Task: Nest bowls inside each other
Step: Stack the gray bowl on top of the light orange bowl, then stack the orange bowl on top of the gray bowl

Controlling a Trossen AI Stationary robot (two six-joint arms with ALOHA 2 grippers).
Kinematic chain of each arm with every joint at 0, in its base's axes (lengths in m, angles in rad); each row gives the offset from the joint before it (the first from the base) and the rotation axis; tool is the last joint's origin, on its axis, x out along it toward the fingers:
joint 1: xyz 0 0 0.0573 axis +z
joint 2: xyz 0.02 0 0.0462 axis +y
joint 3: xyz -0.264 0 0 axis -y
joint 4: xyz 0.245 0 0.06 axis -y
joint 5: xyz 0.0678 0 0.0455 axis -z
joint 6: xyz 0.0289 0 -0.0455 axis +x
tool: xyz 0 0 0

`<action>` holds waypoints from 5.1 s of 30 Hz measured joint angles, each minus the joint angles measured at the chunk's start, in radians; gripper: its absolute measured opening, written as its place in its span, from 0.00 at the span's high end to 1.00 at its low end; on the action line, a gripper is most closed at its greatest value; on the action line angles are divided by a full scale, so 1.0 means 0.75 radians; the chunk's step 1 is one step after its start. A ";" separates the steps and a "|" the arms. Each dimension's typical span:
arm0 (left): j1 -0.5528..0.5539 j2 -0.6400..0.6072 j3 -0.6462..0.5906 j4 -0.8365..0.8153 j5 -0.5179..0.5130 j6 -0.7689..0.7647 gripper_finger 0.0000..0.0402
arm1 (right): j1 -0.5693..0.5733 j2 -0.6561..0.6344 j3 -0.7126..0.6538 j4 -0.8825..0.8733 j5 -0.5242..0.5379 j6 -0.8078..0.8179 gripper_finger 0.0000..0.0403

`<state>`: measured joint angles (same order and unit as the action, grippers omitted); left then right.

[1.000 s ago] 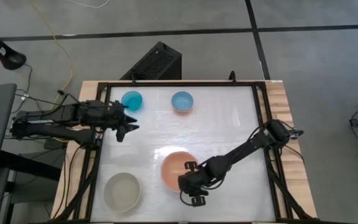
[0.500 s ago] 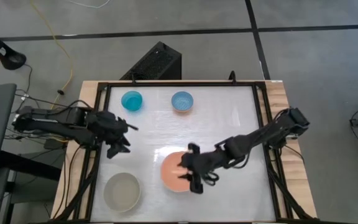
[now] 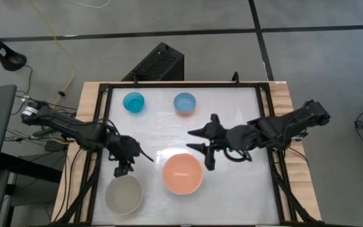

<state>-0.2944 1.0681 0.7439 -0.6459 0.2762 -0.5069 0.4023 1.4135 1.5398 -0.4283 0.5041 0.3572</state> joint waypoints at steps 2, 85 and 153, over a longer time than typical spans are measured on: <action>-0.029 0.038 -0.017 0.071 0.028 -0.022 0.57 | 0.000 -0.022 0.000 -0.034 0.022 0.001 0.54; 0.218 0.736 0.465 0.610 -0.330 -0.155 0.79 | 0.001 -0.081 -0.001 -0.272 0.057 0.046 0.54; 0.435 0.033 0.464 0.029 -0.730 0.137 0.47 | -1.131 0.638 -0.220 -0.092 -1.205 -0.752 0.54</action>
<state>0.0321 1.0931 1.0920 -0.6241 -0.2716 -0.4046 -0.4459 1.8922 1.3752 -0.4970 -0.3995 -0.2066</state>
